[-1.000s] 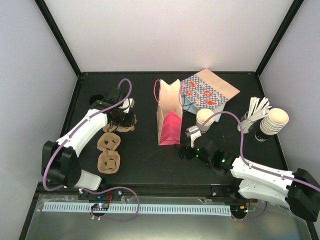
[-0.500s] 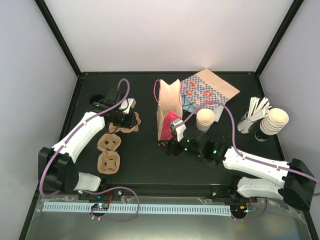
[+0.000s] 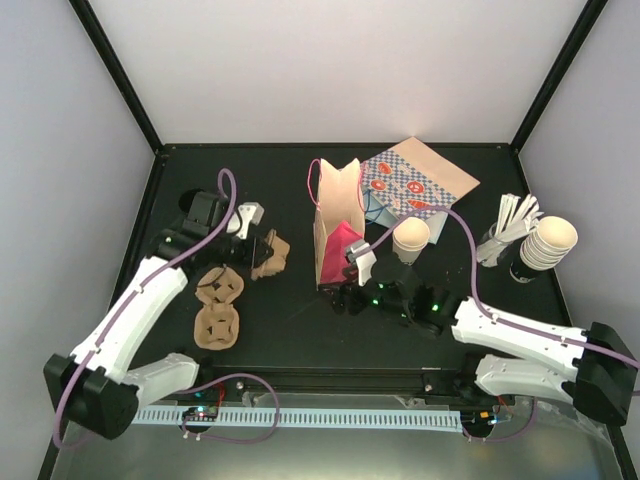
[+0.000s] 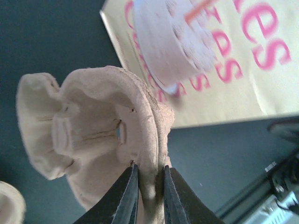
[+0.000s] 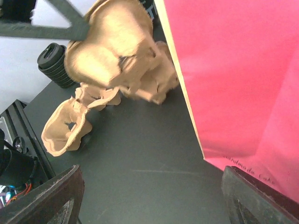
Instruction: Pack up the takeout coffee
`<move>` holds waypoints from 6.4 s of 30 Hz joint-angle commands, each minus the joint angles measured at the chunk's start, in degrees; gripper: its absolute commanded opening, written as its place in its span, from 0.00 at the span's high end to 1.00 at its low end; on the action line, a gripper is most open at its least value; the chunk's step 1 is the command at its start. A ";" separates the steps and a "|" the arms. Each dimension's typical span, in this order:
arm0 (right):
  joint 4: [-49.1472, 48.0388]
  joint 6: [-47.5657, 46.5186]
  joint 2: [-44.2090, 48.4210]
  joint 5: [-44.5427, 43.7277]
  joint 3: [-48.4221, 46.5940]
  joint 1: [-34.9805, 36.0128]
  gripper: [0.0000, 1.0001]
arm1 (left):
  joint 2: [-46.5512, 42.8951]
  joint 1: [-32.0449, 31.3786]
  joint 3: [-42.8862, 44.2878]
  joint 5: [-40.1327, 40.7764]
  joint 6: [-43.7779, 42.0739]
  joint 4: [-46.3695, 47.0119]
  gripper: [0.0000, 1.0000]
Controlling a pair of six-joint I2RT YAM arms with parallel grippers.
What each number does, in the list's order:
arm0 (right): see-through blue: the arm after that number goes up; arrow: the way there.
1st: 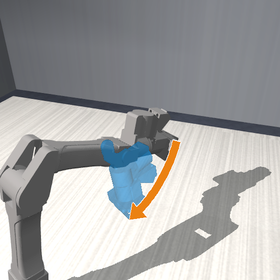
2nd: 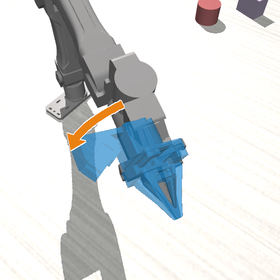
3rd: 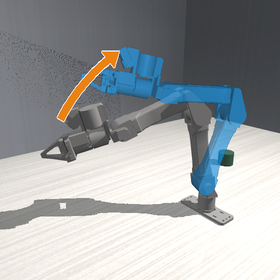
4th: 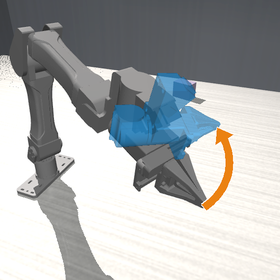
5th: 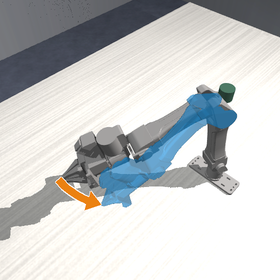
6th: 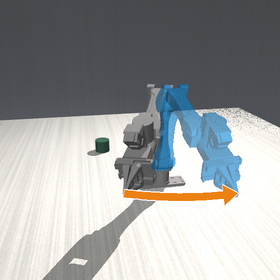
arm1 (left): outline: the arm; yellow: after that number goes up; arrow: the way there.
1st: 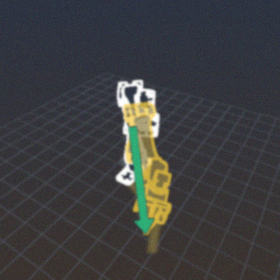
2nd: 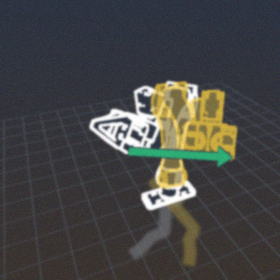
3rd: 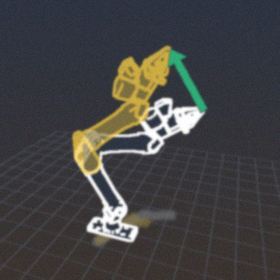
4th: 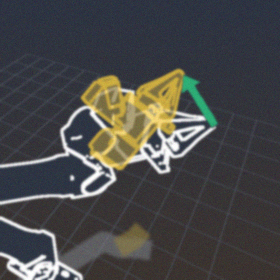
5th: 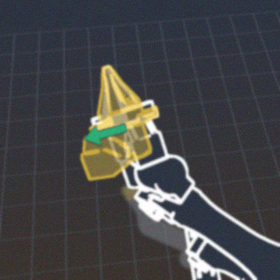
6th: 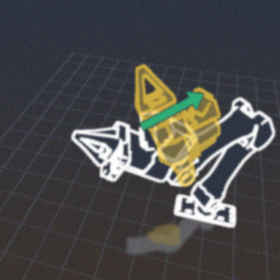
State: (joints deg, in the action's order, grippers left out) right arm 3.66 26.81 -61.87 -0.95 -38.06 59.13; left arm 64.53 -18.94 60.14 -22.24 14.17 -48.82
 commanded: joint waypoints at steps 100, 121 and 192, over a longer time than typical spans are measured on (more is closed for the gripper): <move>-4.86 29.65 13.72 8.27 28.38 -6.49 0.57 | 19.83 -47.77 -9.23 13.71 16.15 24.71 0.66; -6.03 29.30 11.60 8.95 28.35 -6.49 0.59 | 23.98 -48.03 -5.97 15.92 15.18 21.18 0.61; -10.91 31.72 14.15 15.23 26.30 -6.49 0.60 | 15.43 -46.28 -4.82 14.53 20.12 19.44 0.97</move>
State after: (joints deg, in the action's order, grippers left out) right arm -5.13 57.60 -47.86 13.74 -10.48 52.95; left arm 81.80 -65.58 55.64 -6.39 33.50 -31.46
